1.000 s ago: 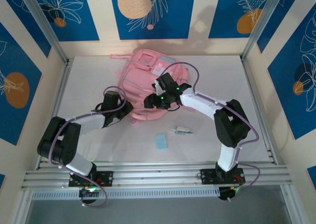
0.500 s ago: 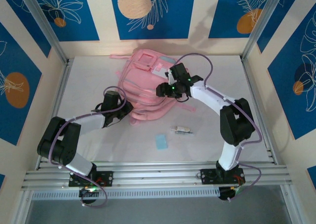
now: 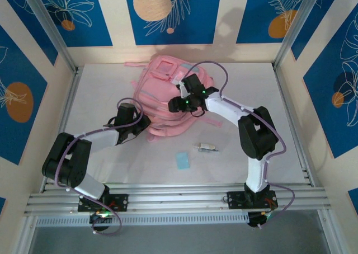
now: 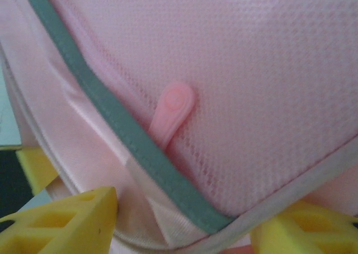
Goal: Pack the student bag
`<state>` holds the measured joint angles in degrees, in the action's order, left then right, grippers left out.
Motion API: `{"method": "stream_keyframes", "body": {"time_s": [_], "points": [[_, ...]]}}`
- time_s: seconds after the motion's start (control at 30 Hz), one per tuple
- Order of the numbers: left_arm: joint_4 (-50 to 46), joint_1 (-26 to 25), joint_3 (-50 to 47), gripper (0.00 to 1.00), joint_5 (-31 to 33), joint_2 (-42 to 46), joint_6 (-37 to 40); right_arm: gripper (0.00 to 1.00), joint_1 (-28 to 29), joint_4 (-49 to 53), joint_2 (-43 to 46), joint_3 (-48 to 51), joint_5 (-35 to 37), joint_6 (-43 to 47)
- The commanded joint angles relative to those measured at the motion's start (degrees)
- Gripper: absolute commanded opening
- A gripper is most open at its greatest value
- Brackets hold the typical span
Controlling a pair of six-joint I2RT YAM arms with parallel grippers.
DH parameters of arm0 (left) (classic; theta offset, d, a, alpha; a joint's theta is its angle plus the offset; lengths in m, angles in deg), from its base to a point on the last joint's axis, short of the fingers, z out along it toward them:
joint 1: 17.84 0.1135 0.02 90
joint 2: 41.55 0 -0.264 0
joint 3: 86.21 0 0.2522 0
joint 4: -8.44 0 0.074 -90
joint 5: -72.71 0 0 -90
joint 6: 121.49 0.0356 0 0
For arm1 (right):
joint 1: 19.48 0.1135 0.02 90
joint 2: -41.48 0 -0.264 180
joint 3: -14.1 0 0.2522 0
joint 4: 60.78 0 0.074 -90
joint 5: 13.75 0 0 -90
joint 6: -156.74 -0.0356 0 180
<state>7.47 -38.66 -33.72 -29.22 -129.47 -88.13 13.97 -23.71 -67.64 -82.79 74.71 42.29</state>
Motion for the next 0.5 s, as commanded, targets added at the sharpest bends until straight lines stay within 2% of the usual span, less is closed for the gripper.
{"method": "stream_keyframes", "body": {"time_s": [0.0,0.13,0.27,0.33,0.47], "points": [[1.39,-1.44,0.17,0.0,-1.44,0.62,0.38,0.62,5.06,0.88,4.67,2.72,-6.11,-3.02],[0.86,-1.42,0.57,0.0,-1.22,0.43,0.92,0.62,6.97,2.13,6.99,3.44,-6.2,-5.08],[-1.99,-1.48,0.91,0.01,0.21,1.96,3.05,0.62,5.84,5.51,9.07,3.16,-1.11,-4.99],[-4.68,-1.45,1.47,0.1,1.31,3.52,5.32,0.61,3.81,7.26,10.23,3.09,1.35,-5.47],[-11.17,-1.67,3.96,0.27,1.45,7.17,13.08,0.58,-1.6,5.93,11.95,4.22,1.73,-7.33]]}}
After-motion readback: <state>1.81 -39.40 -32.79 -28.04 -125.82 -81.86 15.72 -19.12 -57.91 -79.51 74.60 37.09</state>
